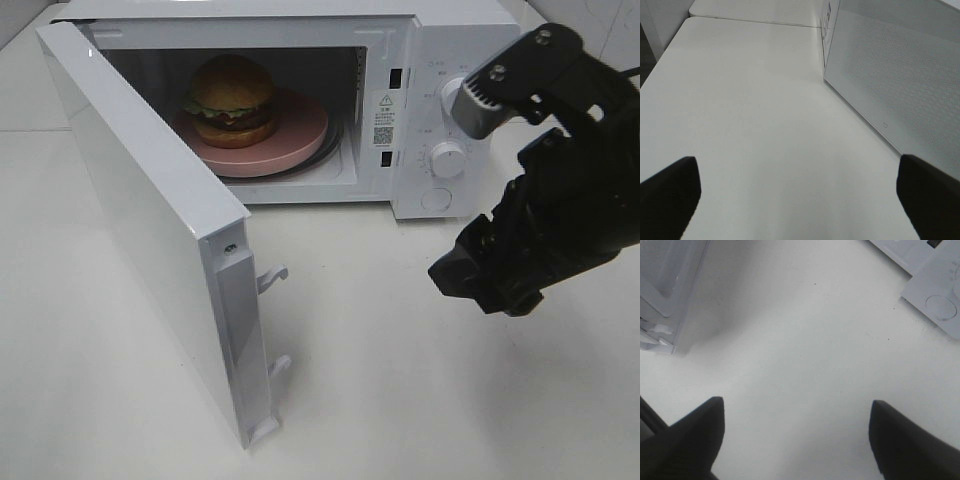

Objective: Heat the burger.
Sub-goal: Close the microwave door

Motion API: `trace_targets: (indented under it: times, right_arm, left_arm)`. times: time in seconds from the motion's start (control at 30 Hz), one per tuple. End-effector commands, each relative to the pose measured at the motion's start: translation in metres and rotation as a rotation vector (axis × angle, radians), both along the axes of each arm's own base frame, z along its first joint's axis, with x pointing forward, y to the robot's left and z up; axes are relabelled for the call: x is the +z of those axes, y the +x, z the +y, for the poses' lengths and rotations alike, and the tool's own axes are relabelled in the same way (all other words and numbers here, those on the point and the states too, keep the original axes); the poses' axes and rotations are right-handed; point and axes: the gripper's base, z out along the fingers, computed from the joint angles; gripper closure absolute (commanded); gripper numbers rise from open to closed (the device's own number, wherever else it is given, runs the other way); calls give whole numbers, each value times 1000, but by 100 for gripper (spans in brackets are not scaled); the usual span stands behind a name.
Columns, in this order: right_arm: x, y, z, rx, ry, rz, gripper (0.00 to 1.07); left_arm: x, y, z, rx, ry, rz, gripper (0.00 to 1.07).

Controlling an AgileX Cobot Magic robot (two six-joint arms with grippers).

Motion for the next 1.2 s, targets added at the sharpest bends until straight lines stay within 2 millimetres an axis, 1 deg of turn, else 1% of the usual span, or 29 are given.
trace_targets:
  times: [0.03, 0.07, 0.13, 0.17, 0.23, 0.27, 0.33, 0.37, 0.43, 0.47, 0.5, 0.53, 0.6, 0.63, 0.67, 0.7, 0.73, 0.77, 0.8, 0.83, 0.9, 0.93, 0.97, 1.0, 1.03, 1.07, 1.1, 1.17, 1.2]
  right_arm:
    - [9, -12, -8, -66, 41, 46, 31]
    - [9, -12, -8, -66, 41, 46, 31]
    - [15, -22, -15, -79, 42, 64, 31]
    - [15, -22, -15, -79, 42, 64, 31]
    - [22, -38, -26, -85, 21, 100, 31]
    - [22, -38, -26, -85, 21, 100, 31]
    - [27, -49, -34, -86, 4, 125, 31]
    - [27, -49, -34, -86, 4, 125, 31]
    - [30, -61, -41, -94, -8, 151, 31]
    - [30, -61, -41, -94, -8, 151, 31]
    - [33, -69, -47, -98, -13, 162, 31]
    - [33, -69, -47, -98, -13, 162, 31]
    - [37, -80, -54, -109, -9, 172, 31]
    - [37, -80, -54, -109, -9, 172, 31]
    - [38, -83, -56, -113, -6, 173, 31]
    - [39, -90, -61, -120, 1, 173, 31]
    - [39, -90, -61, -120, 1, 173, 31]
    - [39, -97, -66, -124, 17, 156, 31]
    - [39, -97, -66, -124, 17, 156, 31]
    - [39, -102, -70, -123, 28, 142, 31]
    - [37, -115, -80, -133, 60, 93, 31]
    - [37, -115, -80, -133, 60, 93, 31]
    - [36, -122, -87, -152, 86, 63, 31]
    - [36, -122, -87, -152, 86, 63, 31]
    - [35, -126, -90, -170, 102, 50, 31]
    - [34, -132, -98, -222, 129, 11, 31]
    - [34, -132, -98, -222, 129, 11, 31]
    - [33, -140, -109, -314, 162, -54, 31]
    - [33, -140, -109, -314, 162, -54, 31]
  left_arm:
    - [0, -3, 0, -3, -2, -13, 6]
    - [0, -3, 0, -3, -2, -13, 6]
    - [0, -3, 0, -3, -2, -13, 6]
    - [0, -3, 0, -3, -2, -13, 6]
    - [0, -3, 0, -3, -2, -13, 6]
    - [0, -3, 0, -3, -2, -13, 6]
    - [0, -3, 0, -3, -2, -13, 6]
    - [0, -3, 0, -3, -2, -13, 6]
    - [0, -3, 0, -3, -2, -13, 6]
    - [0, -3, 0, -3, -2, -13, 6]
    - [0, -3, 0, -3, -2, -13, 6]
    - [0, -3, 0, -3, -2, -13, 6]
    - [0, -3, 0, -3, -2, -13, 6]
    - [0, -3, 0, -3, -2, -13, 6]
    - [0, -3, 0, -3, -2, -13, 6]
    - [0, -3, 0, -3, -2, -13, 6]
    - [0, -3, 0, -3, -2, -13, 6]
    - [0, -3, 0, -3, -2, -13, 6]
    - [0, -3, 0, -3, -2, -13, 6]
    - [0, -3, 0, -3, -2, -13, 6]
    - [0, -3, 0, -3, -2, -13, 6]
    - [0, -3, 0, -3, -2, -13, 6]
    - [0, -3, 0, -3, -2, -13, 6]
    - [0, -3, 0, -3, -2, -13, 6]
    - [0, -3, 0, -3, -2, -13, 6]
    - [0, -3, 0, -3, -2, -13, 6]
    - [0, -3, 0, -3, -2, -13, 6]
    - [0, -3, 0, -3, -2, -13, 6]
    - [0, -3, 0, -3, -2, -13, 6]
